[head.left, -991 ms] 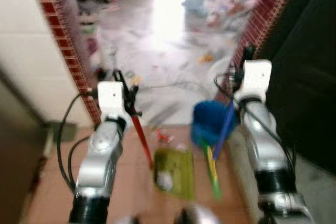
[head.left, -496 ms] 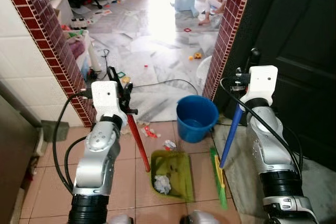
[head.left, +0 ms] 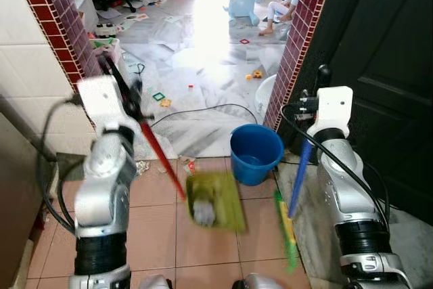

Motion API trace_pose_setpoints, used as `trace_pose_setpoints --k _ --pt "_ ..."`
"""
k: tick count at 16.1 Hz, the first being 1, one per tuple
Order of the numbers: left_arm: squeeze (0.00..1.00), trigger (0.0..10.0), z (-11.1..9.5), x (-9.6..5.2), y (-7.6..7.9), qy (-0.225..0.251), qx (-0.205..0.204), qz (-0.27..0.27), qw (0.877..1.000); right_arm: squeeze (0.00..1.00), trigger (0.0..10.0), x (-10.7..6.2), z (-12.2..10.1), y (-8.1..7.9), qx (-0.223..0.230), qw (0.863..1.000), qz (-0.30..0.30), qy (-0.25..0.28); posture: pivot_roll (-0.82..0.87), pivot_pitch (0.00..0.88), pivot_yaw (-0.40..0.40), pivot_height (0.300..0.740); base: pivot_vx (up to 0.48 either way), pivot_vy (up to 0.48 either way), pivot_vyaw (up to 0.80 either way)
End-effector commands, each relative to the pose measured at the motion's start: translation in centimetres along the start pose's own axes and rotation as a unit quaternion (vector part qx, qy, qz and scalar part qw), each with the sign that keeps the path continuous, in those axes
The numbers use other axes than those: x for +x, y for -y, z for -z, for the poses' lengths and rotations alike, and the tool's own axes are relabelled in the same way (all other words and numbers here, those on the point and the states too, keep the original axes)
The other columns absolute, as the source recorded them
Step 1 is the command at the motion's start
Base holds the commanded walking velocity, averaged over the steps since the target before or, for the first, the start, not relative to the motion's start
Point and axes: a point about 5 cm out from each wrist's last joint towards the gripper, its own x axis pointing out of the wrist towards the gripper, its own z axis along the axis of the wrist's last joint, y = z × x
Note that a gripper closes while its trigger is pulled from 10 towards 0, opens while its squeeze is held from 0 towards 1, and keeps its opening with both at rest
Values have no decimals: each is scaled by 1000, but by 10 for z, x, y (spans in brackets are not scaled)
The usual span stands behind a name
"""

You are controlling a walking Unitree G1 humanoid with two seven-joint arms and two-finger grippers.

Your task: Sweep floor

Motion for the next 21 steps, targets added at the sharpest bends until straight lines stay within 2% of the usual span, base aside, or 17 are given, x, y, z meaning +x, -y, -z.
trace_pose_setpoints --k 1,3,7,21 --pt "0 10000 -32 4 3 63 -13 3 998 0 10000 2 -4 5 -11 1000 10 14 -72 4 -17 740 0 0 0" --pt "0 10000 -50 9 0 90 -20 -6 996 0 10000 1 2 5 -15 1000 12 2 -71 4 -17 740 139 0 -603" --pt "0 10000 -65 15 3 114 -34 -1 993 0 10000 -2 5 4 -18 1000 8 -1 -73 6 -15 740 335 0 -452" --pt "0 10000 -73 29 12 119 -56 10 991 0 10000 -6 8 -2 -14 1000 -2 -2 -76 11 4 740 463 0 0"
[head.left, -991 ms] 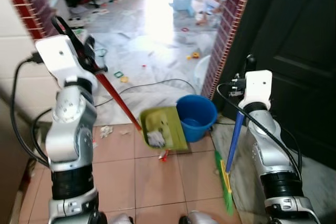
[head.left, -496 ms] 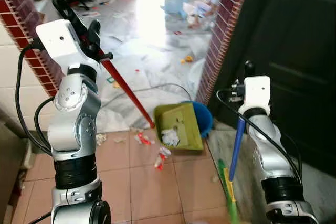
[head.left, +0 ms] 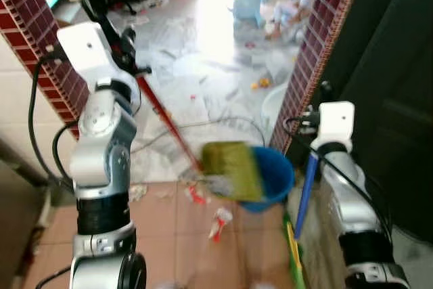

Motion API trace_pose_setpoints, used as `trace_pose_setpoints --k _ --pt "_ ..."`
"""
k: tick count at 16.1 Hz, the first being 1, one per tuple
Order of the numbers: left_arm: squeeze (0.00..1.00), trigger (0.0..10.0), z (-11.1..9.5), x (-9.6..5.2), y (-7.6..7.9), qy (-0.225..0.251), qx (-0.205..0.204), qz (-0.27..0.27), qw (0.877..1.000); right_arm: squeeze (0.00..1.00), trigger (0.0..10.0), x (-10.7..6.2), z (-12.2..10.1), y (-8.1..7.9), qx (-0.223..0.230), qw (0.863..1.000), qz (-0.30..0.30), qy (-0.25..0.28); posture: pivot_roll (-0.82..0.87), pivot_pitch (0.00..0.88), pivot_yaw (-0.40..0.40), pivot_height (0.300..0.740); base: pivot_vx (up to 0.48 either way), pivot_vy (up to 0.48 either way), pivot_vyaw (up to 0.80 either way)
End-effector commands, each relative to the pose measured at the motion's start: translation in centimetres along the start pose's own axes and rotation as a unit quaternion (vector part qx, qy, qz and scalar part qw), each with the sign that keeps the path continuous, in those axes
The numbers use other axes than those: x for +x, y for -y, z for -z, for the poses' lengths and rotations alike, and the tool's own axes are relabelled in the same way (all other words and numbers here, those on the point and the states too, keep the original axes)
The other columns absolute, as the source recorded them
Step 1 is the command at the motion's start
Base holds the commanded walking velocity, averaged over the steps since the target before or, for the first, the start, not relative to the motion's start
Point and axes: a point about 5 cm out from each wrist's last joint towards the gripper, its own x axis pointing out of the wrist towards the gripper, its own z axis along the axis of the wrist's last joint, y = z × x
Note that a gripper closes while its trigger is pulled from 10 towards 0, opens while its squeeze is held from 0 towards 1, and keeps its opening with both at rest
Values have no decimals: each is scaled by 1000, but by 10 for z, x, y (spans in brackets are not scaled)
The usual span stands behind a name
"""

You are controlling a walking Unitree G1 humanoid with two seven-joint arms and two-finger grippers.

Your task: Sweep floor

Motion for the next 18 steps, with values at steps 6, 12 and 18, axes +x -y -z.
trace_pose_setpoints --k 6,12,18 --pt "0 10000 -16 0 -4 42 8 -11 999 0 10000 3 -16 -5 -8 999 -11 34 -77 11 4 740 198 0 0" --pt "0 10000 -1 1 13 45 60 17 997 0 10000 5 -17 -7 -6 999 -15 35 -79 11 0 740 0 0 0" --pt "0 10000 8 16 63 84 62 57 993 0 10000 3 -16 -11 -2 999 -16 34 -98 10 3 740 0 0 0"
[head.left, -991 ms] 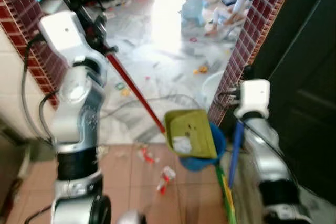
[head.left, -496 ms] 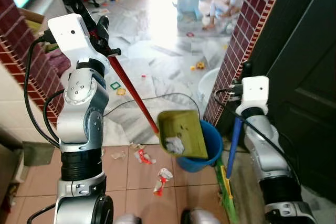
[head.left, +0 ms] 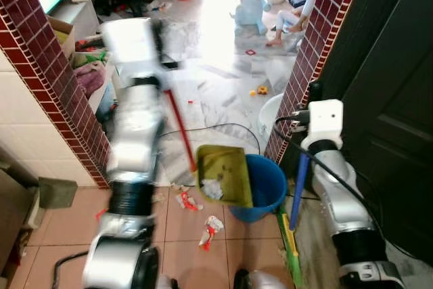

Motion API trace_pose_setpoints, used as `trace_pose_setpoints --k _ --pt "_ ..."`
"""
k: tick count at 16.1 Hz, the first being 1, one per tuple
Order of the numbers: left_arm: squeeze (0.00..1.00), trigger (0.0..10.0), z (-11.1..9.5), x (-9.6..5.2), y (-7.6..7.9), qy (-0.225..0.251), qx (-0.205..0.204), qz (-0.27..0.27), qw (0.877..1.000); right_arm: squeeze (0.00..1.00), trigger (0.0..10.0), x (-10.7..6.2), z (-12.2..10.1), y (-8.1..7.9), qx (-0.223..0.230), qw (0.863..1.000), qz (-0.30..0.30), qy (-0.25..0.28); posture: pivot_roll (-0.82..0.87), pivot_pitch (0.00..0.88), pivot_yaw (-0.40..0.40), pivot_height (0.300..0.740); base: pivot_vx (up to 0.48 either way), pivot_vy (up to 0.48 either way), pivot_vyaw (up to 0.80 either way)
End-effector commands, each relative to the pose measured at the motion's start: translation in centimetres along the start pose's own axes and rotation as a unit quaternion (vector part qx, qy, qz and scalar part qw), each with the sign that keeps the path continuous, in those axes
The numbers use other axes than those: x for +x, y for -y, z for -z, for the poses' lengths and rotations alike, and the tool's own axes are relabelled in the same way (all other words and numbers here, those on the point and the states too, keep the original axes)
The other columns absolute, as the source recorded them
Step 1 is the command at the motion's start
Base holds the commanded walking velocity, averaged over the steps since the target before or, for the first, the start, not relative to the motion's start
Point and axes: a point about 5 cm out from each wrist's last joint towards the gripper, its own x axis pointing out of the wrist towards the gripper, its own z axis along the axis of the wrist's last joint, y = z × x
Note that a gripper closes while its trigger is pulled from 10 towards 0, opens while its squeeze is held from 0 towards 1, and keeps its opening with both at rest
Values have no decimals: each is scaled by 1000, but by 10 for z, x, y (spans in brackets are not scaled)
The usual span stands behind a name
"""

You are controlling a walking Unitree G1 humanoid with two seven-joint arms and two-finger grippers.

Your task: Sweep floor

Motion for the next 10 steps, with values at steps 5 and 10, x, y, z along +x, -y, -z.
trace_pose_setpoints --k 5,10 --pt "0 10000 -36 24 29 118 20 21 993 0 10000 -2 -9 4 -3 1000 9 18 -116 20 8 740 0 0 0" --pt "0 10000 -17 6 78 130 38 111 985 0 10000 -6 -10 4 -1 1000 7 20 -128 26 7 740 0 0 0"
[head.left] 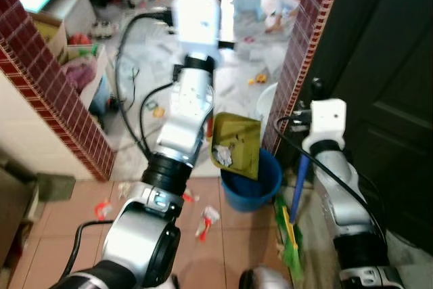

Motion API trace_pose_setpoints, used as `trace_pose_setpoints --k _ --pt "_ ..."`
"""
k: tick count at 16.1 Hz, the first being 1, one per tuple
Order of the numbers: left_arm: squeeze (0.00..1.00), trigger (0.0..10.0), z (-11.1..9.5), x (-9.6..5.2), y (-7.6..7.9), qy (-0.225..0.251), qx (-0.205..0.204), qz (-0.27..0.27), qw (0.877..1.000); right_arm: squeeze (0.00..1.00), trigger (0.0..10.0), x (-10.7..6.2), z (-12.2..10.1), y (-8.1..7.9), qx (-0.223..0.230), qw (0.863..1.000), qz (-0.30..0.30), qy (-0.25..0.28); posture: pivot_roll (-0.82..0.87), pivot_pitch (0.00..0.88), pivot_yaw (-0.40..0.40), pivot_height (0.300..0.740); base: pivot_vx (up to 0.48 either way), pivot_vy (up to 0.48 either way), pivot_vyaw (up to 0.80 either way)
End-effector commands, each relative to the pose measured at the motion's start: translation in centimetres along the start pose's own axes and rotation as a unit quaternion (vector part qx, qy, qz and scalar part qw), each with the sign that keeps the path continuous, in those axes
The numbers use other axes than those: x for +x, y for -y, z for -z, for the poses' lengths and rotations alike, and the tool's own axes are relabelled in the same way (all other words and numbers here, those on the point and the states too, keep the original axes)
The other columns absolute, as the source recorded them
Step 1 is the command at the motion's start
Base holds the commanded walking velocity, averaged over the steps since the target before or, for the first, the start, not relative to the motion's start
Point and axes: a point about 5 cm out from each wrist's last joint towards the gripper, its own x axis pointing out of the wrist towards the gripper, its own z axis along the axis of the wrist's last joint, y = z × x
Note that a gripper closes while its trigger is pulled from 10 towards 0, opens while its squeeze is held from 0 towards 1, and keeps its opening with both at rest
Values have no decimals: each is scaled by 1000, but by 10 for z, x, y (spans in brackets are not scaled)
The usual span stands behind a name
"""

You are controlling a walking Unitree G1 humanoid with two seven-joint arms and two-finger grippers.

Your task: Sweep floor

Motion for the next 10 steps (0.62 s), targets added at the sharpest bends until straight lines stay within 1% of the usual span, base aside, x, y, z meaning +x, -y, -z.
trace_pose_setpoints --k 1,2,3,4,5,6,7,8,9,10 --pt "0 10000 -1 -8 20 26 9 50 998 0 10000 0 -4 2 1 1000 4 7 -130 26 7 740 0 0 0" --pt "0 10000 2 -11 25 25 9 64 998 0 10000 0 -4 3 1 1000 4 7 -129 26 6 740 0 0 0" --pt "0 10000 6 -17 33 23 16 92 995 0 10000 0 -4 3 1 1000 4 7 -127 25 5 740 0 0 0" --pt "0 10000 8 -24 40 31 27 124 991 0 10000 1 -5 2 2 1000 2 8 -126 24 4 740 0 0 0" --pt "0 10000 9 -28 46 37 28 145 988 0 10000 1 -6 1 3 1000 1 8 -125 23 3 740 0 0 0" --pt "0 10000 10 -34 55 35 14 174 984 0 10000 1 -6 0 4 1000 -1 10 -125 22 2 740 0 0 0" --pt "0 10000 8 -38 63 44 11 202 978 0 10000 2 -7 0 5 1000 -2 10 -125 22 2 740 0 0 0" --pt "0 10000 4 -44 74 53 3 238 970 0 10000 2 -7 0 5 1000 -2 10 -124 21 0 740 0 0 0" --pt "0 10000 2 -49 85 54 -12 275 960 0 10000 2 -7 0 5 1000 -3 10 -124 21 0 740 0 0 0" --pt "0 10000 0 -53 92 55 -25 298 953 0 10000 2 -7 0 5 1000 -3 11 -122 21 -1 740 0 0 0"
